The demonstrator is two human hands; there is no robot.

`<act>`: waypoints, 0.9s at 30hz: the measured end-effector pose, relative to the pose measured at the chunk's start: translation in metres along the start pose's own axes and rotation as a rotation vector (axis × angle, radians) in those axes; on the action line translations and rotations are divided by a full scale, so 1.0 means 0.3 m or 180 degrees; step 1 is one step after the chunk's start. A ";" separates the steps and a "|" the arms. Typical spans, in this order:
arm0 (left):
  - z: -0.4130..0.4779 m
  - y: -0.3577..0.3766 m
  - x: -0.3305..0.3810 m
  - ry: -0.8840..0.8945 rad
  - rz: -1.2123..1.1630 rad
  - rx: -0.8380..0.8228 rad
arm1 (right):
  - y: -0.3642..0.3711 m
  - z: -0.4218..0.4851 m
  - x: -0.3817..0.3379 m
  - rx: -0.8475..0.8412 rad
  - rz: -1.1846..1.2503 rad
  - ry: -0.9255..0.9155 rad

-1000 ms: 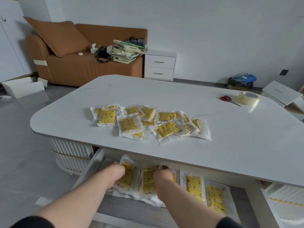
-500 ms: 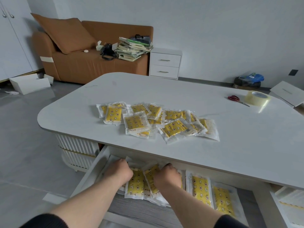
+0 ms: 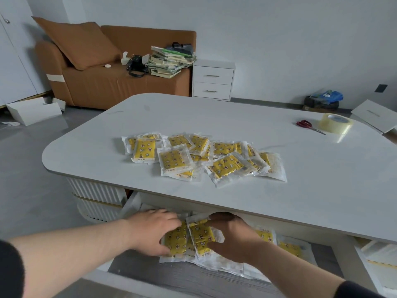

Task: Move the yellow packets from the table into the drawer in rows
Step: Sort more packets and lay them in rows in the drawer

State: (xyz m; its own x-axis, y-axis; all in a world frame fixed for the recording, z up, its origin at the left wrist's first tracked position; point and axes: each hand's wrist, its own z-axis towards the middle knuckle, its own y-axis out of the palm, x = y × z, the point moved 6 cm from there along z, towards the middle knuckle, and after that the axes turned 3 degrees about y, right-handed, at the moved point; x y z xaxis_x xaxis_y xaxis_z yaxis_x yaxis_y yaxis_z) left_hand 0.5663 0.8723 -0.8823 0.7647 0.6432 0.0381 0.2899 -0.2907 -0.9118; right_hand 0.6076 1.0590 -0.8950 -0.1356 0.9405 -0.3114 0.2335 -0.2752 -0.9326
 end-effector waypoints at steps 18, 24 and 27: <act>0.043 0.094 -0.027 -0.0107 -0.0004 -0.0310 | 0.101 0.031 -0.037 -0.0268 -0.0907 0.0024; 0.063 0.092 -0.021 -0.0123 -0.0049 -0.0285 | 0.115 0.040 -0.038 -0.0218 -0.0882 -0.0008; 0.068 0.084 -0.015 -0.0125 -0.0064 -0.0238 | 0.116 0.043 -0.034 -0.0210 -0.0824 -0.0003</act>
State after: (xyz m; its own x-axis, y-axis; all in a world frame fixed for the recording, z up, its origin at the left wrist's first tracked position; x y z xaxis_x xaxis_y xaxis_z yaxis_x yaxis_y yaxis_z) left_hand 0.5583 0.8766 -0.9137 0.7357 0.6762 0.0386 0.3482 -0.3287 -0.8779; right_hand 0.6047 1.0373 -0.9265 -0.2000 0.9777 -0.0642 0.2532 -0.0118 -0.9673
